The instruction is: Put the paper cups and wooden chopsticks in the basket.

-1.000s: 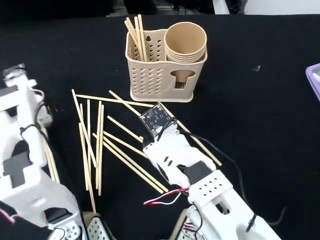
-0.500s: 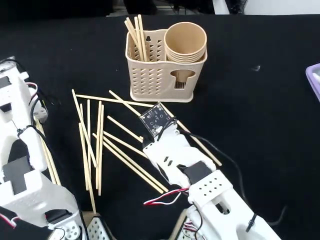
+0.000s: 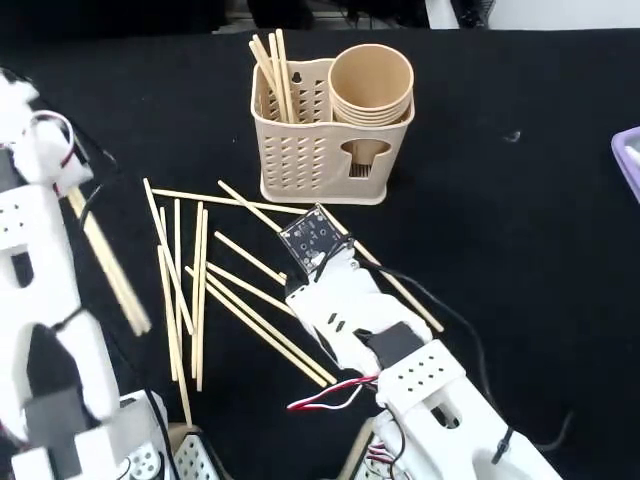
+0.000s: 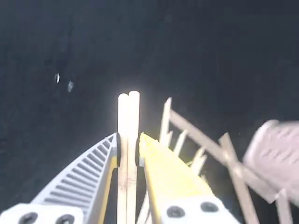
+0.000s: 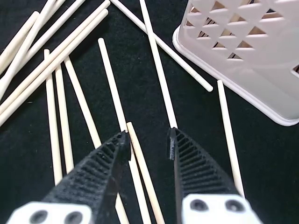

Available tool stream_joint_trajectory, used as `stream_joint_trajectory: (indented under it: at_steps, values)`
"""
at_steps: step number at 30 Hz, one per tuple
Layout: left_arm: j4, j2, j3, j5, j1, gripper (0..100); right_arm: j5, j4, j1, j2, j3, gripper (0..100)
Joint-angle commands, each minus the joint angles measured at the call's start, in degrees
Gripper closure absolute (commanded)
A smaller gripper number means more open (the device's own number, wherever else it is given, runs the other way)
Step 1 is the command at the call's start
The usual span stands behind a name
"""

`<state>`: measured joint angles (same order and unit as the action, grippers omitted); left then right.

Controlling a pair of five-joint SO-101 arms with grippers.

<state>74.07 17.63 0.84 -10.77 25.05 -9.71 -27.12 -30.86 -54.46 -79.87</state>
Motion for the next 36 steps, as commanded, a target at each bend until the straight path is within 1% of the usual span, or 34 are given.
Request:
stream_joint_trajectory:
  at_steps: [1,3,7,13,20,24,28,30,34,36]
  values:
    - [-10.5,7.9,1.0,-9.6,-1.0,97,-0.6,1.4,-0.4,-0.2,0.3,86.4]
    - [-16.5,9.7,0.1,-11.6,-2.2,97,-0.6,1.4,-0.4,-0.2,0.4,86.4]
    - [-27.1,12.6,-2.2,-12.6,-5.2,97,-0.6,1.4,-0.4,-0.5,0.5,86.4]
    - [-38.7,13.5,-3.2,-14.9,-13.6,97,-0.6,1.4,-0.4,-0.6,0.8,86.4]
    - [-54.0,13.1,-3.1,-14.4,-22.8,97,-0.6,1.4,-0.4,-0.4,0.5,86.4]
    - [-60.2,12.9,-3.6,-14.4,-27.2,97,-0.6,1.4,-0.4,-0.3,0.4,86.4]
    - [-61.8,11.7,-3.2,-14.2,-30.5,97,-0.6,1.4,-0.3,-0.3,0.4,86.4]
    - [-62.5,9.5,-2.6,-10.5,-31.6,97,-0.6,1.4,-0.3,-0.3,0.4,86.4]
    - [-66.7,5.0,-1.1,1.3,-33.9,97,-0.6,1.4,-0.3,-0.3,0.4,86.4]
    - [-69.1,3.5,-0.8,4.7,-34.9,97,-0.6,1.4,-0.3,-0.3,0.4,86.4]
